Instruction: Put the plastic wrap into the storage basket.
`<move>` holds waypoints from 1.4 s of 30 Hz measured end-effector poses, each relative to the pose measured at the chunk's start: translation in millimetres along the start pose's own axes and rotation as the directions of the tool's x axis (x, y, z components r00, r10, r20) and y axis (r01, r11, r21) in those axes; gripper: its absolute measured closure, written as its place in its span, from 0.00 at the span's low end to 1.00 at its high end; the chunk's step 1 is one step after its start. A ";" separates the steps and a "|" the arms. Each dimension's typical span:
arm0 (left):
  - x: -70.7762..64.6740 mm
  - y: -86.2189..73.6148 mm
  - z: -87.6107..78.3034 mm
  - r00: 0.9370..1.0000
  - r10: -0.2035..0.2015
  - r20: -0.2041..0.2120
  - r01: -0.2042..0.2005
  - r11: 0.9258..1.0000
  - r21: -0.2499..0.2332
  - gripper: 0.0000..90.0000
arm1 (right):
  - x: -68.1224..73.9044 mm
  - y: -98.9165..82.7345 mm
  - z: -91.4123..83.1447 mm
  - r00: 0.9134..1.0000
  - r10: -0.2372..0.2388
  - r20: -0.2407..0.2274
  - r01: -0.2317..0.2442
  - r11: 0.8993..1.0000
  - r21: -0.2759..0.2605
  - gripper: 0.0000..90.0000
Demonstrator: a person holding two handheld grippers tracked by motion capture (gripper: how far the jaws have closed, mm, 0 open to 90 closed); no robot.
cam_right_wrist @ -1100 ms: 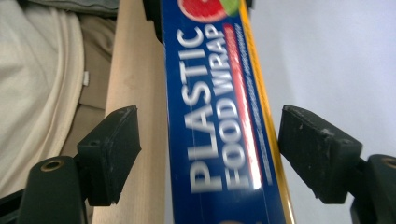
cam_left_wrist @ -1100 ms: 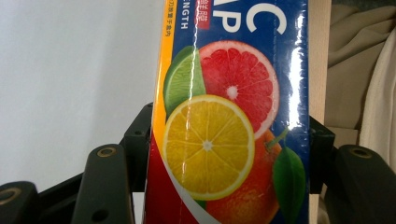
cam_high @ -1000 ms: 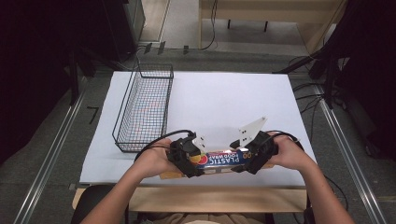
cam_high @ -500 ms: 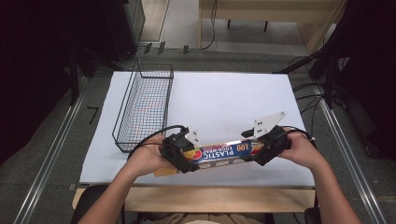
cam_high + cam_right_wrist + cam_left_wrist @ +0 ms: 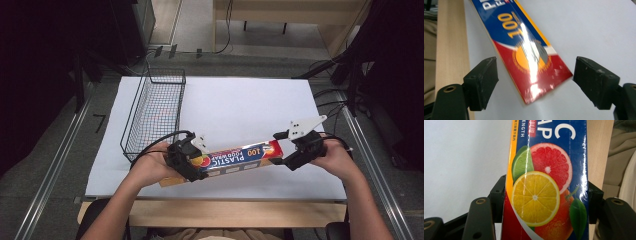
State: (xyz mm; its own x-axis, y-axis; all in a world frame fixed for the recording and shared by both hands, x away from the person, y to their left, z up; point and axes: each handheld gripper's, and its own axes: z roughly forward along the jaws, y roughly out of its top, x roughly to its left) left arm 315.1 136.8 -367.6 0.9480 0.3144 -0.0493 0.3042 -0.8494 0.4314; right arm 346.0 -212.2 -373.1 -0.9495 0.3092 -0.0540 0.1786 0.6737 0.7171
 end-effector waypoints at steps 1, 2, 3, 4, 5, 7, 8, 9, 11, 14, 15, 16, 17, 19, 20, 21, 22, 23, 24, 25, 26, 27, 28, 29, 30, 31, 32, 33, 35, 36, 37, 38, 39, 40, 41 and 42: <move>0.2 -0.7 -1.0 1.000 -0.002 0.001 0.002 1.000 -0.002 0.44 | -1.3 -2.3 -2.6 1.000 0.004 0.021 -0.004 1.000 -0.002 0.22; 0.7 -1.1 -2.3 1.000 -0.003 -0.002 0.003 1.000 -0.001 0.44 | -3.2 -4.1 -4.4 0.999 0.006 0.034 -0.005 1.000 -0.009 0.22; 0.9 -1.6 -3.5 1.000 -0.006 -0.008 0.006 1.000 -0.006 0.44 | -4.8 -6.1 -6.1 0.999 0.015 0.044 -0.014 1.000 -0.013 0.22; 1.9 -1.9 -5.1 1.000 -0.015 -0.007 0.015 1.000 -0.008 0.44 | -6.6 -8.0 -7.3 0.998 0.025 0.052 -0.024 1.000 -0.019 0.21; 2.5 -2.3 -6.9 1.000 -0.028 -0.010 0.028 1.000 -0.011 0.44 | -8.2 -10.1 -7.9 0.998 0.035 0.057 -0.034 0.999 -0.026 0.21; 4.2 -3.3 -10.7 0.999 -0.047 -0.015 0.047 0.999 -0.019 0.44 | -11.3 -13.9 -7.2 0.996 0.055 0.068 -0.053 0.998 -0.033 0.21; 4.9 -3.6 -12.4 0.999 -0.050 -0.019 0.050 0.999 -0.018 0.44 | -12.1 -15.8 -6.2 0.995 0.055 0.079 -0.052 0.998 -0.036 0.22; 5.9 -4.5 -14.4 0.998 -0.057 -0.020 0.057 0.998 -0.022 0.44 | -12.4 -17.4 -5.5 0.995 0.053 0.088 -0.050 0.998 -0.034 0.21; 7.2 -6.7 -18.8 0.996 -0.081 -0.027 0.080 0.996 -0.036 0.44 | -12.9 -22.3 -3.6 0.995 0.053 0.089 -0.050 0.998 -0.031 0.21; 9.9 -9.3 -24.5 0.995 -0.099 -0.034 0.097 0.994 -0.055 0.44 | -13.4 -26.6 -0.3 0.995 0.061 0.083 -0.059 0.998 -0.025 0.21; 9.9 -9.9 -25.8 0.994 -0.107 -0.038 0.104 0.992 -0.064 0.44 | -13.9 -27.7 1.5 0.994 0.061 0.087 -0.059 0.998 -0.022 0.21; 10.4 -10.4 -27.6 0.993 -0.112 -0.042 0.109 0.992 -0.066 0.44 | -14.5 -28.6 3.5 0.994 0.065 0.089 -0.063 0.998 -0.019 0.21; 10.9 -11.0 -29.3 0.992 -0.114 -0.046 0.111 0.991 -0.070 0.44 | -14.5 -29.6 7.7 0.992 0.082 0.101 -0.081 0.997 -0.013 0.21; 11.8 -12.0 -32.3 0.991 -0.126 -0.049 0.123 0.989 -0.077 0.44 | -14.4 -30.1 9.5 0.991 0.080 0.107 -0.079 0.997 -0.012 0.21; 12.4 -12.5 -34.3 0.990 -0.129 -0.052 0.125 0.989 -0.081 0.44 | -13.9 -30.8 13.0 0.990 0.077 0.116 -0.076 0.997 -0.014 0.21; 12.6 -12.7 -35.2 0.990 -0.135 -0.050 0.130 0.988 -0.086 0.44 | -13.3 -31.2 16.5 0.990 0.087 0.115 -0.086 0.996 -0.010 0.21; 12.9 -13.0 -36.7 0.989 -0.135 -0.053 0.130 0.988 -0.089 0.44 | -13.5 -31.5 19.1 0.989 0.092 0.115 -0.091 0.996 -0.007 0.21; 13.0 -13.2 -37.8 0.989 -0.138 -0.052 0.133 0.987 -0.092 0.44 | -13.7 -31.8 22.5 0.987 0.103 0.125 -0.104 0.995 0.000 0.21; 12.9 -13.3 -39.1 0.989 -0.141 -0.054 0.135 0.986 -0.099 0.44 | -13.9 -32.1 25.5 0.984 0.110 0.136 -0.111 0.994 0.000 0.21; 12.4 -13.1 -40.9 0.988 -0.143 -0.063 0.136 0.985 -0.104 0.44 | -16.0 -33.6 34.3 0.978 0.140 0.152 -0.141 0.990 0.000 0.21; 12.5 -13.0 -42.1 0.987 -0.146 -0.066 0.139 0.985 -0.105 0.44 | -16.0 -33.6 34.3 0.978 0.140 0.152 -0.141 0.990 0.000 0.21; 12.4 -13.4 -44.1 0.986 -0.153 -0.072 0.145 0.983 -0.109 0.44 | -16.5 -34.1 37.0 0.976 0.151 0.155 -0.154 0.988 0.005 0.21; 13.0 -13.9 -45.8 0.984 -0.157 -0.079 0.148 0.983 -0.113 0.44 | -17.9 -35.2 41.8 0.973 0.162 0.164 -0.165 0.986 0.010 0.21; 13.8 -14.7 -47.4 0.983 -0.164 -0.085 0.154 0.981 -0.116 0.44 | -18.5 -35.8 44.8 0.970 0.169 0.175 -0.176 0.984 0.022 0.21; 14.2 -15.4 -48.5 0.981 -0.173 -0.089 0.162 0.980 -0.119 0.44 | -19.2 -36.2 47.9 0.967 0.176 0.183 -0.185 0.982 0.032 0.21; 15.2 -16.5 -50.1 0.977 -0.188 -0.097 0.175 0.977 -0.125 0.44 | -19.2 -36.4 49.7 0.964 0.183 0.191 -0.194 0.980 0.041 0.21; 16.7 -17.6 -51.6 0.975 -0.198 -0.100 0.185 0.974 -0.129 0.44 | -19.3 -36.7 52.5 0.963 0.185 0.194 -0.198 0.979 0.050 0.21; 18.0 -18.5 -52.8 0.974 -0.206 -0.098 0.193 0.973 -0.130 0.44 | -18.9 -36.6 54.6 0.962 0.192 0.193 -0.206 0.977 0.056 0.21; 20.0 -20.9 -56.4 0.970 -0.218 -0.112 0.202 0.969 -0.139 0.44 | -17.7 -36.0 58.0 0.964 0.190 0.187 -0.205 0.977 0.065 0.21; 20.7 -21.5 -58.2 0.967 -0.223 -0.120 0.206 0.968 -0.144 0.44 | -17.3 -35.7 59.9 0.965 0.186 0.186 -0.200 0.978 0.065 0.21; 21.3 -21.9 -59.6 0.964 -0.232 -0.128 0.211 0.965 -0.153 0.44 | -16.4 -35.2 61.2 0.965 0.188 0.183 -0.204 0.977 0.069 0.21; 23.0 -22.5 -61.4 0.961 -0.246 -0.124 0.225 0.961 -0.162 0.44 | -15.9 -34.8 62.8 0.967 0.185 0.177 -0.200 0.977 0.073 0.21; 24.3 -23.1 -63.3 0.959 -0.253 -0.128 0.231 0.959 -0.166 0.44 | -14.7 -34.7 64.5 0.967 0.186 0.174 -0.202 0.976 0.080 0.21; 25.8 -23.7 -65.1 0.955 -0.265 -0.130 0.241 0.955 -0.171 0.44 | -13.3 -34.4 65.8 0.969 0.181 0.170 -0.199 0.976 0.091 0.21; 26.9 -24.1 -66.5 0.952 -0.275 -0.133 0.251 0.952 -0.173 0.44 | -12.4 -34.5 67.5 0.971 0.170 0.169 -0.188 0.978 0.096 0.21; 27.9 -24.5 -68.0 0.947 -0.287 -0.142 0.261 0.949 -0.178 0.44 | -11.0 -34.4 68.5 0.970 0.174 0.168 -0.192 0.976 0.103 0.21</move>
State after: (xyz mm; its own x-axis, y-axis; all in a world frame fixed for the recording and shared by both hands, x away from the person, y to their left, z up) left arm 327.7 195.2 -318.3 0.7974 0.6019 -0.0426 0.5191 -0.6483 0.5570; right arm 368.0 -192.8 -444.8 -0.8469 0.5299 -0.0449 0.3836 0.6671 0.6386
